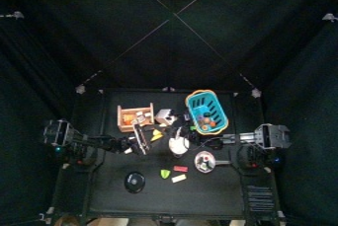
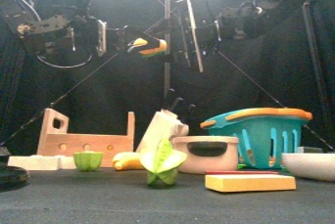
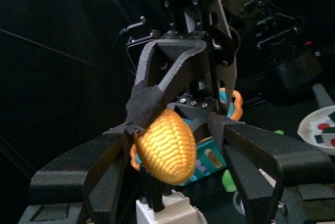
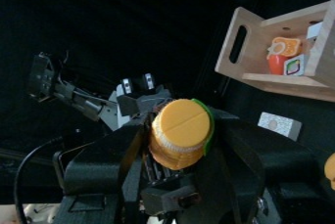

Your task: Regrasp corn

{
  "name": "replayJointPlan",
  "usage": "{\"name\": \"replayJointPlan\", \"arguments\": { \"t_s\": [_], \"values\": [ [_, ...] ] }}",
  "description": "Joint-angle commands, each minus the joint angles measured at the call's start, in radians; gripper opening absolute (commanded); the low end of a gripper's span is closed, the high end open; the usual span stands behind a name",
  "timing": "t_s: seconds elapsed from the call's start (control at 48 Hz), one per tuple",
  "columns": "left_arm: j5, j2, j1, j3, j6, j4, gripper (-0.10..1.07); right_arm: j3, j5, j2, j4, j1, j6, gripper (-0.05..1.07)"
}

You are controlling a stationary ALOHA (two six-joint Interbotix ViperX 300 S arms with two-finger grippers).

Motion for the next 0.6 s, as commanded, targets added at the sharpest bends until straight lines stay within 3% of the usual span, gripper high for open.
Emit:
{"name": "replayJointPlan", "arguments": {
  "t_s": [0.0,0.354,0.583],
  "values": [
    [-0.046,-0.005,0.003,-0.008,0.000,-0.012,0.92,-0.021,-0.011,-0.012,-0.002,0.000,-0.003,0.63],
    [-0.064,-0.015,0.002,0.006,-0.002,-0.028,0.70,-0.021,-0.031,-0.011,-0.025,0.000,-0.011,0.64],
    [-0.064,-0.031,-0.002,0.012,-0.006,-0.054,0.62,-0.015,-0.035,-0.012,-0.123,0.002,-0.005,0.65]
  ]
}}
